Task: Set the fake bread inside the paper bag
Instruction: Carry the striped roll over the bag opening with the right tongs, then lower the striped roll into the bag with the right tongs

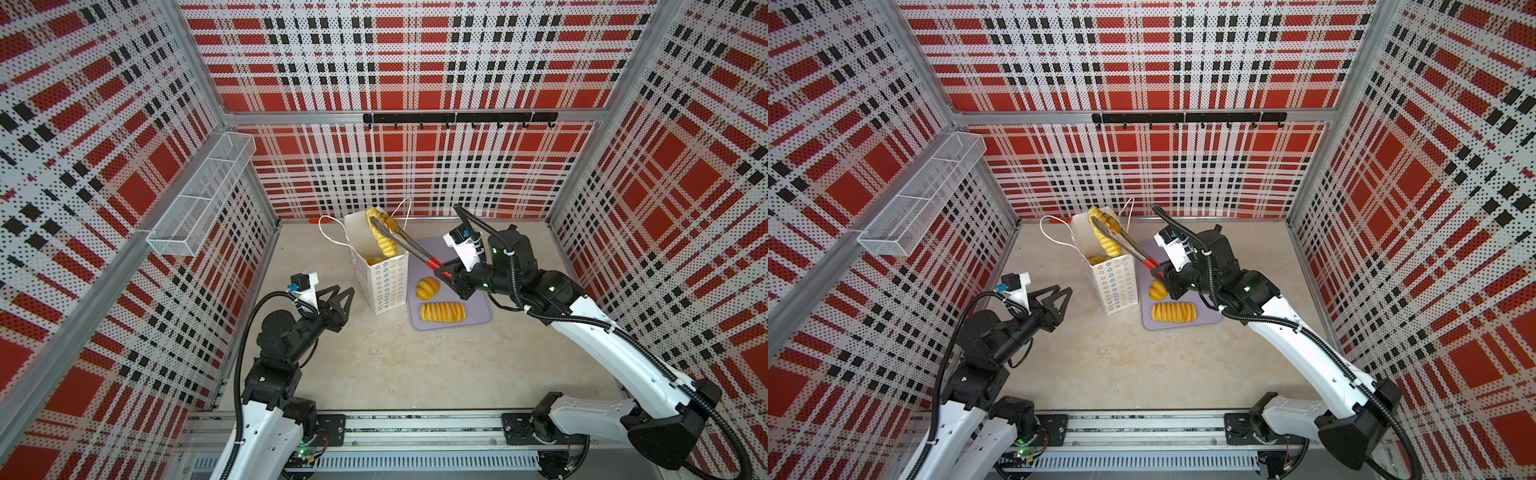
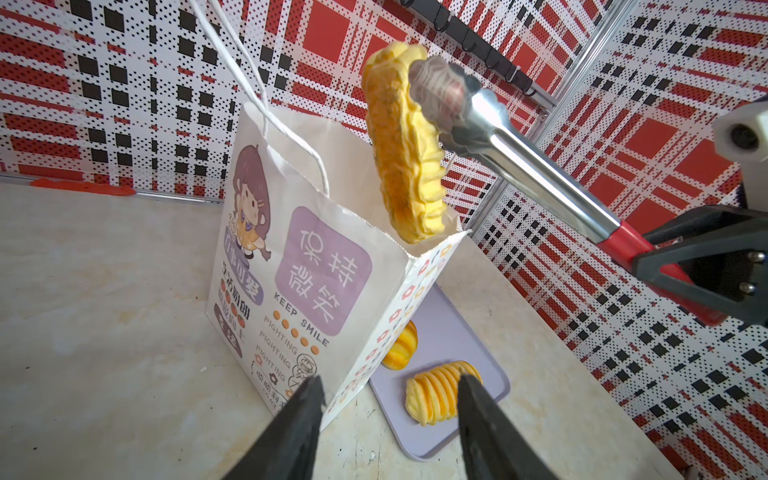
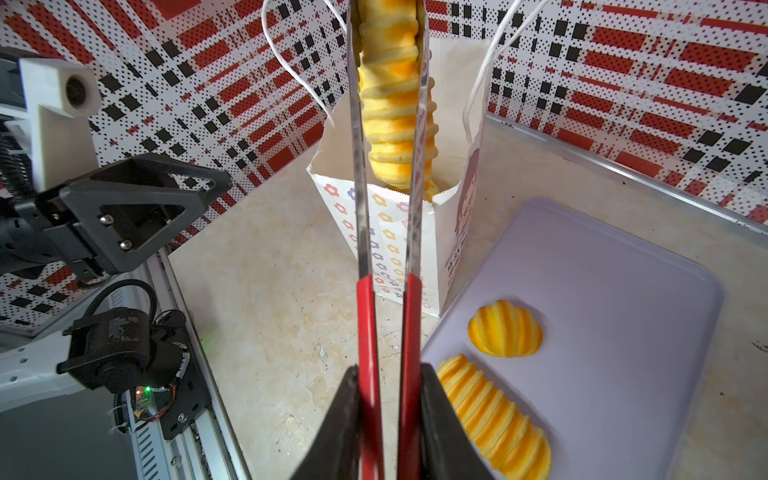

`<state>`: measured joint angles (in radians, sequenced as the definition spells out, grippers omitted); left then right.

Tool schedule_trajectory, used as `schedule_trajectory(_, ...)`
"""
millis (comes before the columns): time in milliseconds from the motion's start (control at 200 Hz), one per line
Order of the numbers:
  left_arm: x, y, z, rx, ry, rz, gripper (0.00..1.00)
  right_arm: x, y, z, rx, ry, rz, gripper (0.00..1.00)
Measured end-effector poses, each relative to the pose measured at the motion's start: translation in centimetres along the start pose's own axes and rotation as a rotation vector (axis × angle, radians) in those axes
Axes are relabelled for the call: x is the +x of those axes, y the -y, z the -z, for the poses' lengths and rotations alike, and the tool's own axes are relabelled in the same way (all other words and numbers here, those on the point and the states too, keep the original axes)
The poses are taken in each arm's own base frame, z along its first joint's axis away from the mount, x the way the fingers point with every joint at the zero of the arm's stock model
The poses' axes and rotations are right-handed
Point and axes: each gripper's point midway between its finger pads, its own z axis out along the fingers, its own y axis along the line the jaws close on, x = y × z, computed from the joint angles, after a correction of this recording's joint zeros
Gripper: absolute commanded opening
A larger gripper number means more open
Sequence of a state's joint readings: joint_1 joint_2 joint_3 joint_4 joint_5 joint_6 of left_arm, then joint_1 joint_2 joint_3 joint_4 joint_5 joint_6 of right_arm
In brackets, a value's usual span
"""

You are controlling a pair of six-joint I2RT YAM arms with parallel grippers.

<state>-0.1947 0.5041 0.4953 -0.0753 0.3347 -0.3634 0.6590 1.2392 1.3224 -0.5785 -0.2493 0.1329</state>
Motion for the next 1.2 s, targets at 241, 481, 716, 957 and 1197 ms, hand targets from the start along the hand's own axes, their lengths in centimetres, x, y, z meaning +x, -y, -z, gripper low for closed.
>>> schedule_trajectory(241, 0.0, -0.1, -0.1, -0.003, -0.002, 0.001, 0.60, 1.0, 0.2, -1.2, 0.014, -0.041, 0.002, 0.24)
schedule_trajectory(481, 0.1, -0.4, -0.1, -0.012, -0.003, 0.007, 0.71, 1.8, 0.4, -2.4, 0.024, -0.080, 0.005, 0.24)
schedule_trajectory(716, 0.0, -0.4, -0.1, -0.016, -0.002, 0.009, 0.98, 2.9, 0.6, -3.3, 0.034, -0.124, 0.008, 0.24)
schedule_trajectory(957, 0.0, -0.5, -0.1, -0.017, -0.001, 0.011, 0.98, 2.7, 0.6, -3.3, 0.045, -0.131, 0.014, 0.25)
schedule_trajectory(1197, 0.0, -0.5, -0.1, -0.018, -0.001, 0.011, 0.98, 2.9, 0.5, -3.4, 0.050, -0.139, 0.022, 0.28)
